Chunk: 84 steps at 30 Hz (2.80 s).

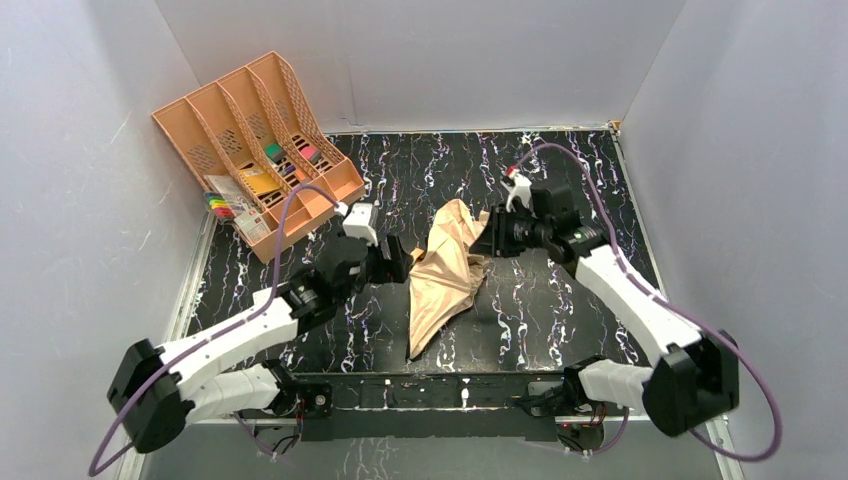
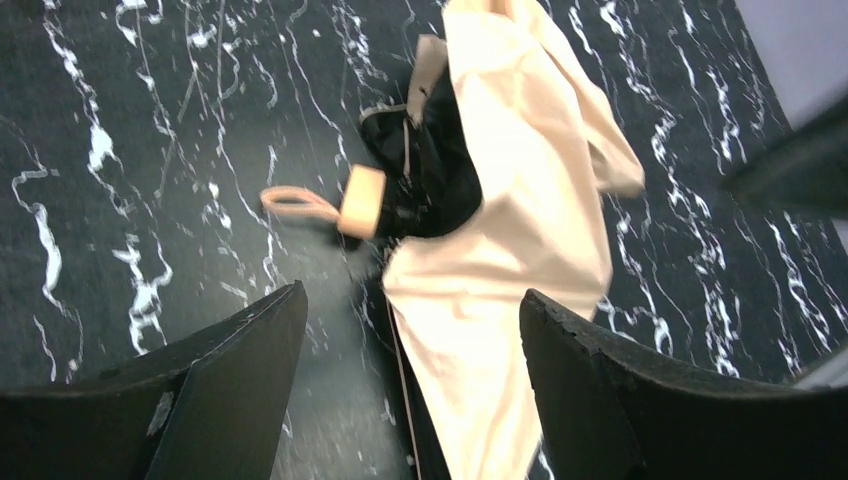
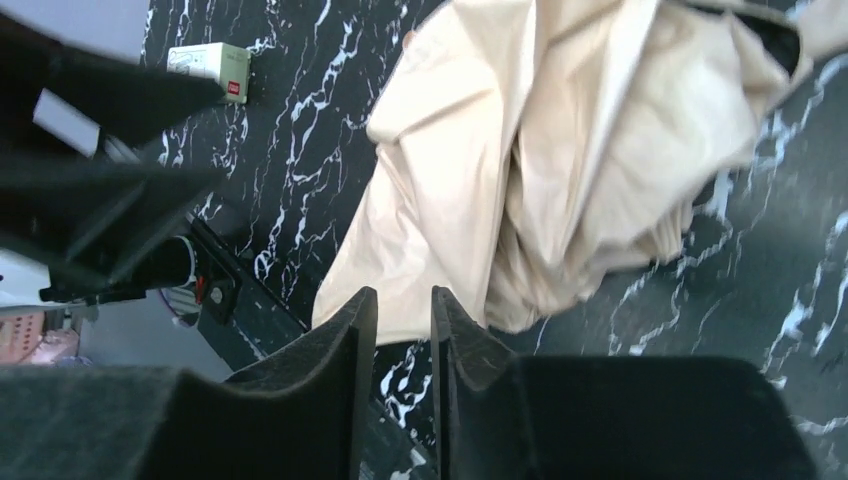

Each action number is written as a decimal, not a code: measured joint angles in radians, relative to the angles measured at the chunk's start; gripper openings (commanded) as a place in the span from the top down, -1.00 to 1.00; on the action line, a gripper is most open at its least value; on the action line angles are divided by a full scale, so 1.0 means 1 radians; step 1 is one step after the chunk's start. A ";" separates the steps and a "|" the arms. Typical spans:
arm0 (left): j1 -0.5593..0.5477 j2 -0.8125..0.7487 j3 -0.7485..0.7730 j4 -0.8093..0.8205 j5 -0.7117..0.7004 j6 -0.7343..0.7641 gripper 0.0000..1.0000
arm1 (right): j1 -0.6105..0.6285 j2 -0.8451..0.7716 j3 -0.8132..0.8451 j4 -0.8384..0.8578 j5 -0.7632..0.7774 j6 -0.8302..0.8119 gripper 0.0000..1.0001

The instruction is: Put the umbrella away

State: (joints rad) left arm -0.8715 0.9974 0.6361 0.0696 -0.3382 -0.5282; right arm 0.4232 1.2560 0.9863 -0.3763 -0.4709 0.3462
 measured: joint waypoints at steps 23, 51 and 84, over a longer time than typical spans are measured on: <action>0.301 0.585 0.313 0.080 0.311 0.100 -0.36 | 0.114 0.047 -0.422 0.288 0.131 0.317 0.62; 0.478 0.805 0.629 0.031 0.568 -0.058 -0.83 | 0.083 0.087 -0.299 0.323 0.123 0.129 0.26; 0.476 0.909 0.674 0.202 0.920 -0.217 1.00 | 0.083 -0.020 -0.330 0.249 0.145 0.129 0.38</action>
State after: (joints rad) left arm -0.3958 1.9068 1.3102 0.2718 0.5816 -0.7452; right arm 0.5060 1.2362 0.6567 -0.1272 -0.3260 0.4747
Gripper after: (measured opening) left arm 0.009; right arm 0.289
